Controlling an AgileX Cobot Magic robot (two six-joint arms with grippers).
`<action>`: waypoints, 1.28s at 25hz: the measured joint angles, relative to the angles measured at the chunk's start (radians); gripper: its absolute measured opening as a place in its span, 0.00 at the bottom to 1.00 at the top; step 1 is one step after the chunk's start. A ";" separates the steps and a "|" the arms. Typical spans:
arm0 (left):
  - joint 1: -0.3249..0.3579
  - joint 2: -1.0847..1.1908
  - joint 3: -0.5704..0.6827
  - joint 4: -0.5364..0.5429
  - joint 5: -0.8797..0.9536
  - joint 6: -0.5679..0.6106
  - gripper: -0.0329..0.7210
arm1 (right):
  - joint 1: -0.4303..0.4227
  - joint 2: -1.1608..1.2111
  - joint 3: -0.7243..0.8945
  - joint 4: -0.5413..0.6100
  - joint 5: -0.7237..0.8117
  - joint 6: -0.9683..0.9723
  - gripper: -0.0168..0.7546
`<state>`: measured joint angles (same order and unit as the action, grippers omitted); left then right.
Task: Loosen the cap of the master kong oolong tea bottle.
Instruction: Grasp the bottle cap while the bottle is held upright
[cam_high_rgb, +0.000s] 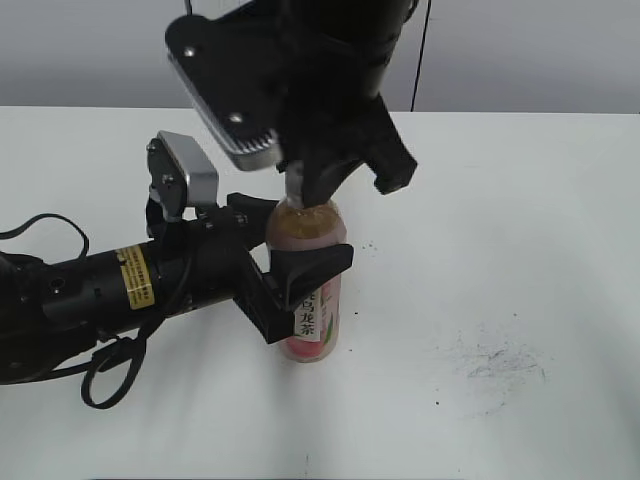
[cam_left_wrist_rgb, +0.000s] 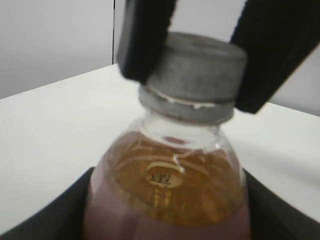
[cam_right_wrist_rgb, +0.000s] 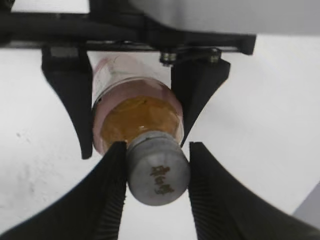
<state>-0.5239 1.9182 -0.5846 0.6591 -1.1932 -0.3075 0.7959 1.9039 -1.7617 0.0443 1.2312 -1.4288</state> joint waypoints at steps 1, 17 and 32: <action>0.000 0.000 0.000 0.000 0.000 0.000 0.64 | 0.000 0.000 0.000 -0.002 0.001 -0.112 0.39; 0.000 0.000 -0.001 -0.002 0.001 -0.002 0.64 | -0.014 0.000 -0.001 0.010 -0.006 -0.725 0.40; 0.000 0.000 -0.002 0.006 -0.001 0.000 0.64 | -0.018 0.008 0.000 0.016 -0.007 0.912 0.71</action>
<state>-0.5239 1.9182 -0.5866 0.6652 -1.1946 -0.3079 0.7780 1.9121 -1.7617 0.0602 1.2240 -0.5168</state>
